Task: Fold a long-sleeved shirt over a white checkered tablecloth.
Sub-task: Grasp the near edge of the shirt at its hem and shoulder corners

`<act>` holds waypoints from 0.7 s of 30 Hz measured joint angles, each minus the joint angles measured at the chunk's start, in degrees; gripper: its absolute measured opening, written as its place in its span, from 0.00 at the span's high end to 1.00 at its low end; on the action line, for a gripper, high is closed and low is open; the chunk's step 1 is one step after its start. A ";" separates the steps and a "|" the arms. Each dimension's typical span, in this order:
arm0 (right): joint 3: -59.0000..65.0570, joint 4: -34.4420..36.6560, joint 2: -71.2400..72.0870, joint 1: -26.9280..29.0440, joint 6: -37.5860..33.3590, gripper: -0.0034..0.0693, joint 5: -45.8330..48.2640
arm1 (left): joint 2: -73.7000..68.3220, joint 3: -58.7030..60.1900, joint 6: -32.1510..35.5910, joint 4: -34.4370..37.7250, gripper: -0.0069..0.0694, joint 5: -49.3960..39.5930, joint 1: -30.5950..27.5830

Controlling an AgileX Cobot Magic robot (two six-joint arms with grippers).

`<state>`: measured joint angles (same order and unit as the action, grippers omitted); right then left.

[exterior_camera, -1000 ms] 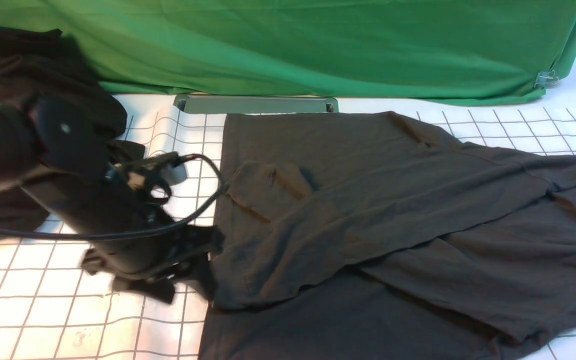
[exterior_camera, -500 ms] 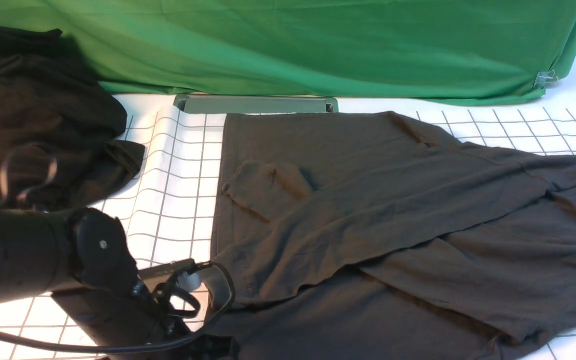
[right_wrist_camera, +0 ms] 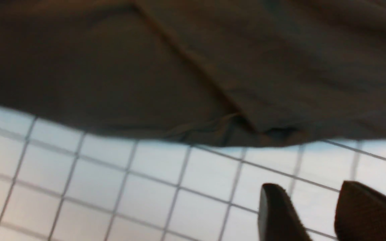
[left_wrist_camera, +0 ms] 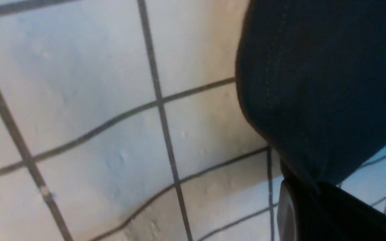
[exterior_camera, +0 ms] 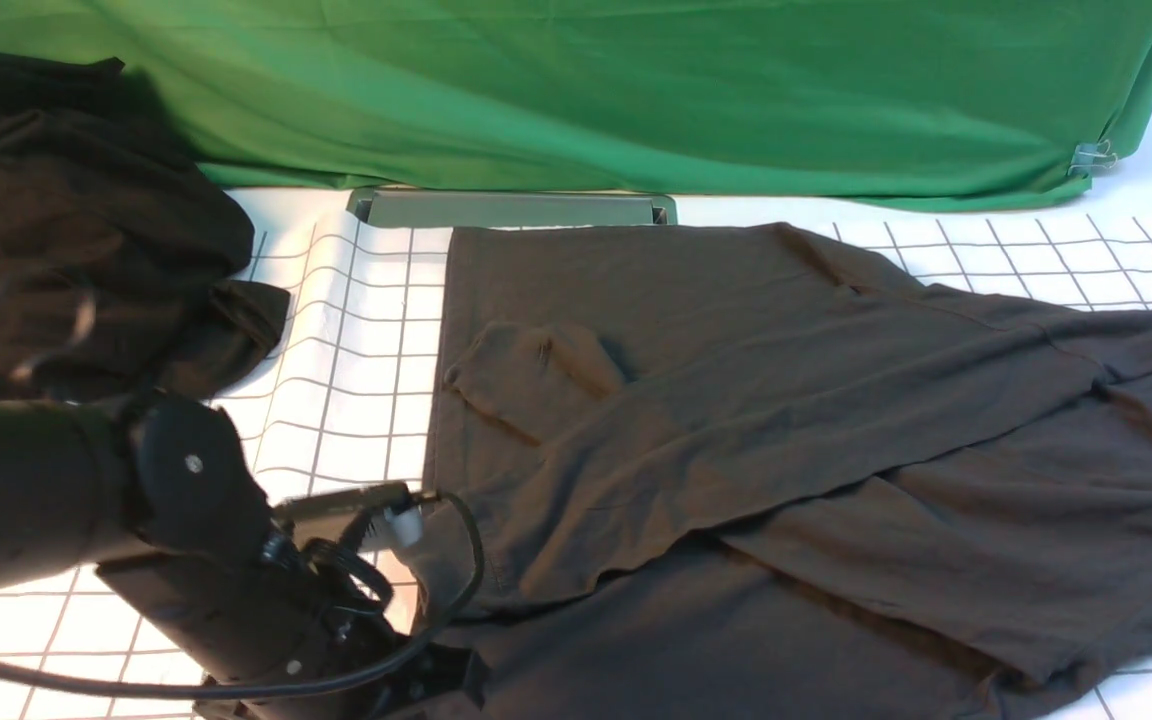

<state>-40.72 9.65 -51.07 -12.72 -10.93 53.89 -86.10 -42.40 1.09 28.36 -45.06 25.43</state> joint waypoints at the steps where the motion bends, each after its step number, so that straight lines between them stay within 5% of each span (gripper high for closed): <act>1: 0.00 0.00 -0.26 -0.76 -0.13 0.58 0.05 | 0.23 0.00 0.13 -0.06 0.89 -0.46 -0.10; 5: -0.11 -2.22 -4.05 -8.59 -0.39 0.44 0.71 | 3.30 0.00 0.86 -1.29 0.89 -3.14 -2.40; 9: -0.11 -12.80 -13.27 -19.05 4.33 0.30 0.81 | 5.66 0.00 1.53 -3.09 0.89 -4.81 -5.24; 15: -0.11 -25.33 -26.46 -27.47 8.52 0.28 -3.43 | 6.10 0.00 2.37 -3.61 0.89 -5.17 -6.04; 21: -0.15 -33.93 -36.87 -28.84 12.22 0.27 -8.05 | 6.10 0.00 3.59 -3.61 0.89 -5.36 -6.04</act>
<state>-40.87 -24.28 -87.93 -41.56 1.29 45.83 -80.00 -42.40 4.68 24.76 -50.42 19.39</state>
